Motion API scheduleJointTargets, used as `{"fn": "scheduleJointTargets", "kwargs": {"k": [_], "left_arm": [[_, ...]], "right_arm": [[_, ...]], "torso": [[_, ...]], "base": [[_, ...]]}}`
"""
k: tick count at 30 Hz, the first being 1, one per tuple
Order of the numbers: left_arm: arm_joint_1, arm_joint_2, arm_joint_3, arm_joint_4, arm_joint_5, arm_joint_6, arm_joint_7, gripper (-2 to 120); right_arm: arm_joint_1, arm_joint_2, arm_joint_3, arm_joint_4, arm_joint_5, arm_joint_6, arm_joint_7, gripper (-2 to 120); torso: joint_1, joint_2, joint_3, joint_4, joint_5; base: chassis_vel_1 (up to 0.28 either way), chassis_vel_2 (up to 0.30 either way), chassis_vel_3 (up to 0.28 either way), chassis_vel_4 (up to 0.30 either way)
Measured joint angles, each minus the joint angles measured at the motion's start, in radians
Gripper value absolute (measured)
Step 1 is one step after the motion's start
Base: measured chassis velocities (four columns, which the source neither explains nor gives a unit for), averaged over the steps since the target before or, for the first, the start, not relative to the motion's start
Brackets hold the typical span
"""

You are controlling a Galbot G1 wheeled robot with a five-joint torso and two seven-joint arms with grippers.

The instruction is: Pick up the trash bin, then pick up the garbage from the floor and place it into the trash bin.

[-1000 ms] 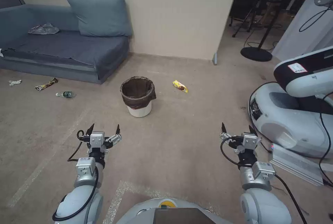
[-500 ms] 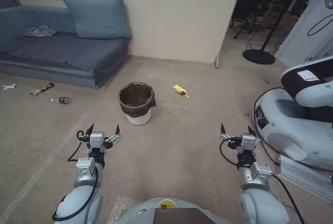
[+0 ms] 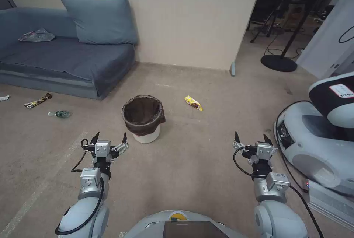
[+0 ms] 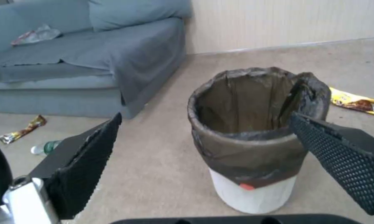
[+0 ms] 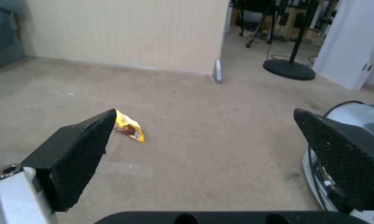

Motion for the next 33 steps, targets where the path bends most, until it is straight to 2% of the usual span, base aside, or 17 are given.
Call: {"fn": "scheduleJointTargets", "kwargs": {"k": [33], "left_arm": [[0.001,-0.002,-0.001,0.003,0.0,-0.001,-0.003,100]], "right_arm": [[0.0,0.0,-0.003,-0.007,-0.001,0.007,0.001,100]], "torso": [[0.0,0.0,0.0,0.0001,0.0]], "base": [[-0.127,0.129,0.131,-0.131]]}}
